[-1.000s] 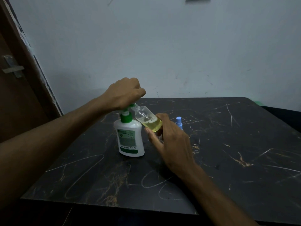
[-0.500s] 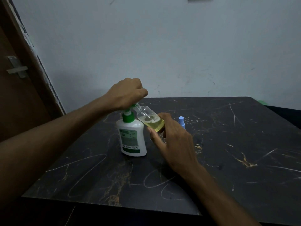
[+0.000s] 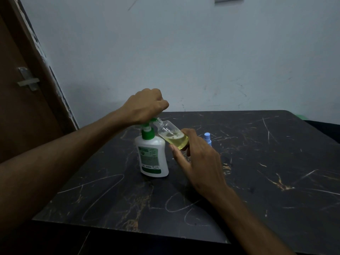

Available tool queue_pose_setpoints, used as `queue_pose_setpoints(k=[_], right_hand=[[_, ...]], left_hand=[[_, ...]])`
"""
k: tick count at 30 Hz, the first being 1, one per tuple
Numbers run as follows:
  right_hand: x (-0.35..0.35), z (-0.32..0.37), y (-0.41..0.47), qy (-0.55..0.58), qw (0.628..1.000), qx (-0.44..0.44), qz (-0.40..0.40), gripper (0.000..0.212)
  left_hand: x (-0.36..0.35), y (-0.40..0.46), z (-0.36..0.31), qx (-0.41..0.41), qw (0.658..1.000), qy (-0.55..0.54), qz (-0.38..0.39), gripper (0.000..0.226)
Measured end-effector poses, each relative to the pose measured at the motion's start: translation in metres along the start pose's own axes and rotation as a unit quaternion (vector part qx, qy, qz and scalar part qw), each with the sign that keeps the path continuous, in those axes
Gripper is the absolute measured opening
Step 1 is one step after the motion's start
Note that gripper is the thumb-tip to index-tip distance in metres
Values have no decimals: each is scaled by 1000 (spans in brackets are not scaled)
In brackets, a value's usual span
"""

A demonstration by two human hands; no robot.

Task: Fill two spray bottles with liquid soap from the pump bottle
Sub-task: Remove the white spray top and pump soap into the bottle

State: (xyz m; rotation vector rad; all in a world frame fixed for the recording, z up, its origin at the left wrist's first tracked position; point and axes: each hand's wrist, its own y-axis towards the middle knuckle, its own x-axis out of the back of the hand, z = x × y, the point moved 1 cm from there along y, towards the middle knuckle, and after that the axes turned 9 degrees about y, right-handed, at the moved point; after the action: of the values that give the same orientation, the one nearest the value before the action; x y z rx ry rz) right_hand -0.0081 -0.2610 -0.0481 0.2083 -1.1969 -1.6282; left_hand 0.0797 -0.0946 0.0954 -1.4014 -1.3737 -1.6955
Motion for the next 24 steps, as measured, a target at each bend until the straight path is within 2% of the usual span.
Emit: queue_pose_setpoints(k=[11,17,24], right_hand=[[0,0,-1,-1,1000,-3,0,32],[1,-1,0,1,1000,-3,3,29],[-1,-1,0,6,1000,-1,-2,30]], left_hand=[[-3,3,3,4,1000,26,4,29],[-8,6,5,-14,999,36,18,38],[-1,5,2,-9,1000,24,-9,32]])
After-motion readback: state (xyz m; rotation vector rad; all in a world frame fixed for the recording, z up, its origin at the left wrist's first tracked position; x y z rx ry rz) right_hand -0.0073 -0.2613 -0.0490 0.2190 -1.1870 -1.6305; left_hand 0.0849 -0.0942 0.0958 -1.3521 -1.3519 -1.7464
